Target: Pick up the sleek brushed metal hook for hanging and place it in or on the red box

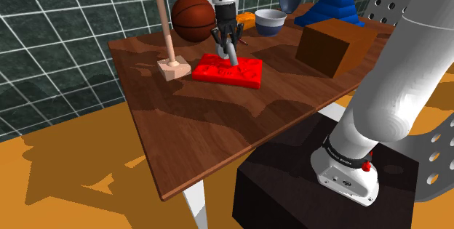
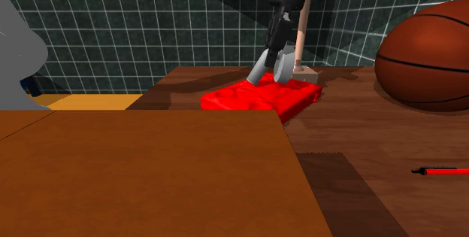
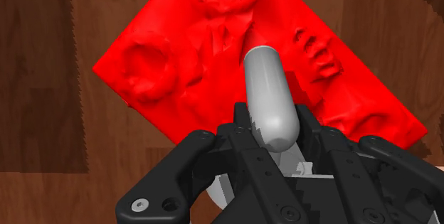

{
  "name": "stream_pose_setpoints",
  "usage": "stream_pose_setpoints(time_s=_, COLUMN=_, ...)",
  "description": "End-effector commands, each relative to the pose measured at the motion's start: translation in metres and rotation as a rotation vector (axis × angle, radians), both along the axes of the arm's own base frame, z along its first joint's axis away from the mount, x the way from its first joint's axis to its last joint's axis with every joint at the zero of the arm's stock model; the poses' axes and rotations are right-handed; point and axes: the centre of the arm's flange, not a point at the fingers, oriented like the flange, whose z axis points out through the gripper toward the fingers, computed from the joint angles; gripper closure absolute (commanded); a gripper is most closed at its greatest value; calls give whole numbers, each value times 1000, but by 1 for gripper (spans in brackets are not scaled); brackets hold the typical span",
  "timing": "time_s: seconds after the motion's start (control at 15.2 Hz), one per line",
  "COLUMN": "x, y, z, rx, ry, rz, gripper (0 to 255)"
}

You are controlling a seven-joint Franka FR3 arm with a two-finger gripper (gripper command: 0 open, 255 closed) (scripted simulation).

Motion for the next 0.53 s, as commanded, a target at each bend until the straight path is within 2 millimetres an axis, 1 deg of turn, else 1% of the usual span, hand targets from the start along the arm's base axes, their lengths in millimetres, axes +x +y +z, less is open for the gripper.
stream_pose_setpoints(time_s=0.0, x=0, y=0, z=-1, rx=0, ry=-1, rz=0, gripper=255)
stream_pose_setpoints(time_s=0.26, x=0, y=0, z=-1, rx=0, ry=-1, rz=0, gripper=255)
stream_pose_setpoints(time_s=0.33, x=0, y=0, z=-1, rx=0, ry=-1, rz=0, gripper=0)
stream_pose_setpoints(time_s=0.46, x=0, y=0, z=-1, rx=0, ry=-1, rz=0, gripper=0)
